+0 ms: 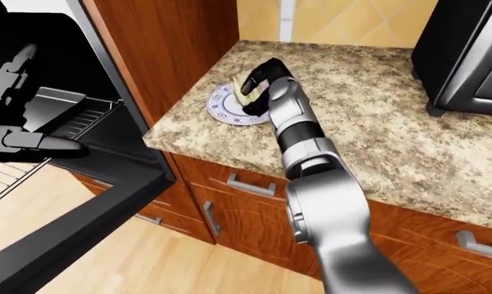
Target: Pick the fish from the oven and place it on the plate on the counter.
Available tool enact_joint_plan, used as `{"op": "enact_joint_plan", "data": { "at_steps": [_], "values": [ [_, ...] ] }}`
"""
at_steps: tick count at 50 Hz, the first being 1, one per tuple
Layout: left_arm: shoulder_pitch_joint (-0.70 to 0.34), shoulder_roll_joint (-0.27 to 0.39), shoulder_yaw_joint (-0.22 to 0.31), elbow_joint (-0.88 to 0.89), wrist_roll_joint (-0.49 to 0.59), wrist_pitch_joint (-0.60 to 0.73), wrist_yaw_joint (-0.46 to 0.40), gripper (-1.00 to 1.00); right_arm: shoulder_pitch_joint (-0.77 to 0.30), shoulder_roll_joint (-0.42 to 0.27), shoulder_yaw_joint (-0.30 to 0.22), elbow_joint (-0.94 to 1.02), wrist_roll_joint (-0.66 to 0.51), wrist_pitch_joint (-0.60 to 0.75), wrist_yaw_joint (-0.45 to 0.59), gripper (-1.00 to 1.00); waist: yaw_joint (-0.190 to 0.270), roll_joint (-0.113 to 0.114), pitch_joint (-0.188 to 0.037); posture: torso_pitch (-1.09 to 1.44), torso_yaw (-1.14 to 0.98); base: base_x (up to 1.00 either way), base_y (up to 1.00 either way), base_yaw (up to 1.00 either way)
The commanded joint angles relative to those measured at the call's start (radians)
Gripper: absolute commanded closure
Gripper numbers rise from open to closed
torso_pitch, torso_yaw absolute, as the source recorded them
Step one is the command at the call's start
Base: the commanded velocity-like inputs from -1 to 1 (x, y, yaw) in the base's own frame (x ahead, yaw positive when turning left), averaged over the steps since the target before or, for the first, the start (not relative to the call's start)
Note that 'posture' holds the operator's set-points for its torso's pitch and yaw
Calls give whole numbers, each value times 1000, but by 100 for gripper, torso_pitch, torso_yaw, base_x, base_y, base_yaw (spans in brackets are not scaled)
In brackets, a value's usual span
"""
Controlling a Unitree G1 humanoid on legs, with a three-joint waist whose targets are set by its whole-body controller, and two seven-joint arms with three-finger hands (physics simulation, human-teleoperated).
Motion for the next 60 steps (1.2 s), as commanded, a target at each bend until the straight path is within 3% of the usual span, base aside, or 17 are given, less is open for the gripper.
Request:
{"op": "enact_joint_plan", "data": {
  "at_steps": [1,6,9,16,22,26,33,38,41,42,45,46,49,52,54,58,60],
  "values": [
    [-20,17,25,-13,0,-25,5,-100,-52,-6,-3,-58,5,-40,-22,29,0,1,-32,0,0,0,0,0],
    [-9,24,33,-13,-9,-33,5,-100,-52,0,-4,-45,8,-57,-53,18,1,2,-31,0,0,0,0,0],
    [6,23,33,-12,-5,-45,2,-100,-51,-1,-7,-37,11,-71,-79,-41,2,2,-31,0,0,0,0,0],
    [13,23,37,-20,-12,-42,7,-100,-51,-12,-8,-41,16,-89,-95,-40,3,0,-33,0,0,0,0,0],
    [0,28,44,-25,-30,-26,19,-100,-54,-45,-6,-122,21,-58,-22,-29,4,-3,-33,0,0,0,0,0],
    [-32,38,59,-28,-71,6,53,-100,24,-101,-20,-354,33,26,95,-28,7,-9,-30,0,0,0,0,0],
    [21,59,99,-84,-161,5,121,-100,355,-256,-94,-1212,-16,367,440,-51,19,-29,-22,0,0,0,0,0],
    [56,150,216,-82,-322,-7,185,-100,479,-422,-263,-1556,37,509,600,-65,19,-39,-21,0,0,0,0,0],
    [136,217,311,-89,-445,-54,238,-100,642,-508,-420,-1762,135,568,636,-74,20,-43,-14,0,0,0,0,0],
    [161,245,351,-87,-489,-76,259,-100,688,-537,-488,-1775,182,547,631,-92,21,-45,-11,0,0,0,0,0],
    [241,298,409,-110,-565,-143,311,-100,830,-580,-652,-1881,312,566,615,-97,18,-49,-6,0,0,0,0,0],
    [261,319,438,-115,-594,-156,338,-100,894,-568,-740,-1924,358,577,607,-100,17,-50,-6,0,0,0,0,0],
    [338,384,576,-143,-768,-201,441,-100,1023,-525,-912,-2070,500,627,592,-100,18,-54,-2,0,0,0,0,0],
    [436,431,775,-170,-920,-240,510,-100,1107,-403,-964,-2174,606,621,508,-100,13,-52,8,0,0,0,0,0],
    [514,413,908,-215,-999,-246,526,-100,1128,-350,-1020,-2231,681,624,440,-100,7,-48,12,0,0,0,0,0],
    [597,373,1045,-230,-989,-270,518,-100,1150,-368,-1205,-2280,891,652,349,-100,8,-45,16,0,0,0,0,0],
    [611,351,1073,-231,-991,-271,504,-100,1196,-357,-1245,-2281,980,617,299,-100,13,-45,21,0,0,0,0,0]
  ]
}}
